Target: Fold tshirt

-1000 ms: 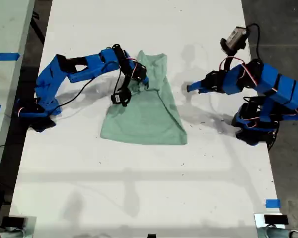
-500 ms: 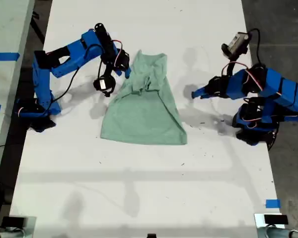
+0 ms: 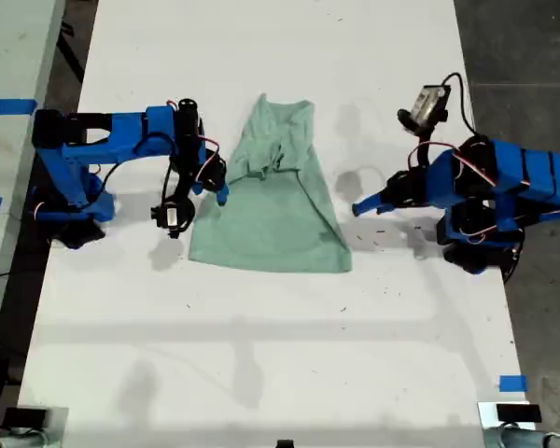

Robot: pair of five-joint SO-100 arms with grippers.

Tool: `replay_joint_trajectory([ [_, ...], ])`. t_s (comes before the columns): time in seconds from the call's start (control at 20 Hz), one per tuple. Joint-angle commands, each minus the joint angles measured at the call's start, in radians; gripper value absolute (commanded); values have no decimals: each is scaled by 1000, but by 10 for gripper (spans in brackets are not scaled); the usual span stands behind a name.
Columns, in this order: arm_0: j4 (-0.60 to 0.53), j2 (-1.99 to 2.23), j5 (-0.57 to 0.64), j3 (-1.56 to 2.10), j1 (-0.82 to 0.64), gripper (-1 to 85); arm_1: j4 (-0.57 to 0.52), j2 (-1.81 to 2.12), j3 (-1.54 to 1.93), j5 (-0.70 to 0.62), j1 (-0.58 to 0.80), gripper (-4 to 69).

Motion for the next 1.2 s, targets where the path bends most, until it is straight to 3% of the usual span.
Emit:
replay_joint_trajectory([
  [0.0, -120, 247, -35, 210, 41, 253, -18, -52, 11, 12, -31, 284],
  [0.15, -195, 437, -52, 380, 44, 224, -141, -115, 92, 5, -40, 285],
  [0.5, -225, 518, -69, 449, 61, 203, -425, -433, 132, 3, -58, 282],
  [0.7, -236, 509, -77, 446, 71, 194, -574, -721, 84, 15, -66, 242],
  [0.8, -239, 509, -80, 446, 77, 188, -566, -795, 41, 31, -63, 144],
  [0.85, -242, 506, -81, 446, 80, 186, -571, -792, 48, 37, -48, 34],
  [0.9, -247, 502, -81, 446, 83, 184, -569, -781, 57, 41, -41, -15],
  [1.0, -250, 494, -83, 442, 89, 179, -554, -762, 61, 37, -44, -15],
  [1.15, -252, 489, -91, 443, 98, 175, -327, -661, -14, 17, -60, -15],
])
